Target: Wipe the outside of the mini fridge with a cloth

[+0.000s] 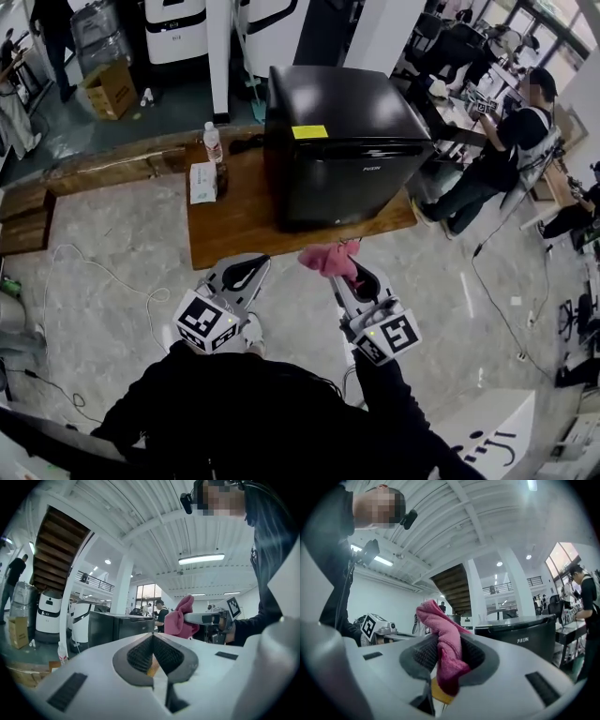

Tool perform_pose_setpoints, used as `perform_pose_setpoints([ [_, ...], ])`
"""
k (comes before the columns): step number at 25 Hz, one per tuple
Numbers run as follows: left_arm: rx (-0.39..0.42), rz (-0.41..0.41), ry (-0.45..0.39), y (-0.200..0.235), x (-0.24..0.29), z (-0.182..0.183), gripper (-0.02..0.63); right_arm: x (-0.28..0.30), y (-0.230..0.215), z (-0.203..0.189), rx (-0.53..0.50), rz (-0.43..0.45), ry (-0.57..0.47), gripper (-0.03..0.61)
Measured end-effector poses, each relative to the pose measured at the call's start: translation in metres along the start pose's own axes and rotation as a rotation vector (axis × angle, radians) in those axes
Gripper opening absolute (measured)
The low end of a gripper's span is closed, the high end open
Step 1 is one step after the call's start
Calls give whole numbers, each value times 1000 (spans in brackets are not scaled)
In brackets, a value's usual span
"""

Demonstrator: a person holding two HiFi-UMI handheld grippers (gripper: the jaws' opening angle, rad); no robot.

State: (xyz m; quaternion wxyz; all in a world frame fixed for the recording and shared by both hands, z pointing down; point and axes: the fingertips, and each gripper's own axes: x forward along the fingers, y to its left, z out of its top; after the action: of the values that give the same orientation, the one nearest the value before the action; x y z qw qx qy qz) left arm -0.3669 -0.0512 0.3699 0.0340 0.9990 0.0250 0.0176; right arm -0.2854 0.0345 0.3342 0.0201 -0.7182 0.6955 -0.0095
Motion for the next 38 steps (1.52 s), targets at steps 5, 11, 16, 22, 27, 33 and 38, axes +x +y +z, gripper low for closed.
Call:
perform_pose_setpoints([
  [5, 21, 29, -58, 78, 47, 43, 6, 78, -45, 39, -72, 11, -33, 101],
  [11, 62, 49, -91, 142, 85, 80, 6, 143, -75, 60, -139, 39, -33, 101],
  [16, 69, 61, -111, 170, 122, 106, 6, 180, -116, 87, -196, 72, -12, 101],
  [22, 106, 146, -136, 204, 180, 135, 6, 233, -180, 118, -265, 159, 6, 101],
  [27, 136, 261, -151, 232, 249, 167, 6, 289, -254, 145, -273, 288, 52, 101],
  [33, 155, 369, -139, 266, 312, 187, 6, 356, -314, 159, -255, 423, 122, 102],
  [38, 173, 481, -78, 299, 342, 183, 6, 421, -345, 130, -181, 519, 264, 101],
])
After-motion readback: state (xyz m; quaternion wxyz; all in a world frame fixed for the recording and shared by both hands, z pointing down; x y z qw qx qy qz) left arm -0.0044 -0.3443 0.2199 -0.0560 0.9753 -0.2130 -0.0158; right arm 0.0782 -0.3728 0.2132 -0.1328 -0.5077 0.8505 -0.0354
